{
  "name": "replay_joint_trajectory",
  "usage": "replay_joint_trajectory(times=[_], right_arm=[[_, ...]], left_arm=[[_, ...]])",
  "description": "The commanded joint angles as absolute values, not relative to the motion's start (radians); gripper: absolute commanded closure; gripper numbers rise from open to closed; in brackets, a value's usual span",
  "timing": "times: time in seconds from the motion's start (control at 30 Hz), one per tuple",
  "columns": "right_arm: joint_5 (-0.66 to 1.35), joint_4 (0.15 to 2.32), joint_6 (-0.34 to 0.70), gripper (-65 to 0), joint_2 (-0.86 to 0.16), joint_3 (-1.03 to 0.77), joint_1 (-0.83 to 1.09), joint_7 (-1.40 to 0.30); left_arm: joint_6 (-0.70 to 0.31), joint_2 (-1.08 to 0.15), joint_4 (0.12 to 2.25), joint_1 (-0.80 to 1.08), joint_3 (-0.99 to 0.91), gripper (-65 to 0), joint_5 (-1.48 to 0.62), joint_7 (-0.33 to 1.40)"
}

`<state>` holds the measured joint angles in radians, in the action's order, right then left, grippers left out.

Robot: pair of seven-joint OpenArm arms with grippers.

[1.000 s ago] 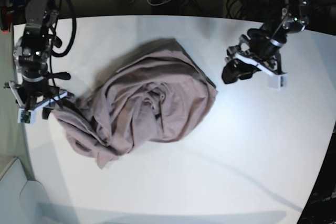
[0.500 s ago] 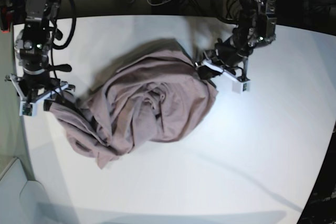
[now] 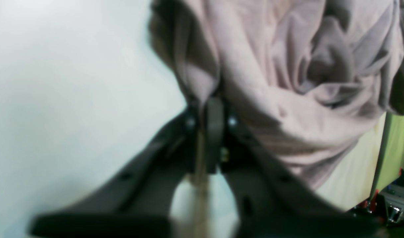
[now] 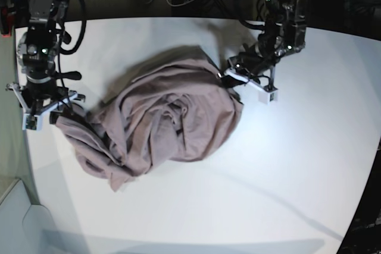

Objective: Layout the t-shirt on the table in an organized manner, then fold the t-shirt properly
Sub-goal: 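Grasp the shirt edge with the left gripper and pull it away, then stretch the shirt between both grippers, right gripper pulling outward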

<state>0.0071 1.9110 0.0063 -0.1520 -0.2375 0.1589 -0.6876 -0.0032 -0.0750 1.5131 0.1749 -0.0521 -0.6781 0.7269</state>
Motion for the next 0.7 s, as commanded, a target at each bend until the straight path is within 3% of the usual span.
replay_joint_trajectory(times=[0.0,0.23,0.43,0.67], right_arm=[[0.005,1.931,0.007,-21.2,-0.163,-0.242,0.148,-0.661],[0.005,1.931,0.007,-21.3,-0.185,-0.242,0.139,-0.661],[0.007,1.931,0.008,-21.3,-0.199,-0.236,0.137,-0.661],[0.007,1.929,0.099,-21.4,-0.191,-0.154,0.168,-0.664]], left_arm=[[-0.005,-0.084,1.531,0.170,-0.059,-0.5,-0.687,0.728],[-0.005,-0.183,1.658,0.213,-0.084,-0.4,-0.690,0.728],[-0.005,-0.249,1.730,0.251,-0.297,-0.4,-0.691,0.739],[-0.005,-0.305,1.730,0.251,-0.444,-0.4,-0.691,0.739]])
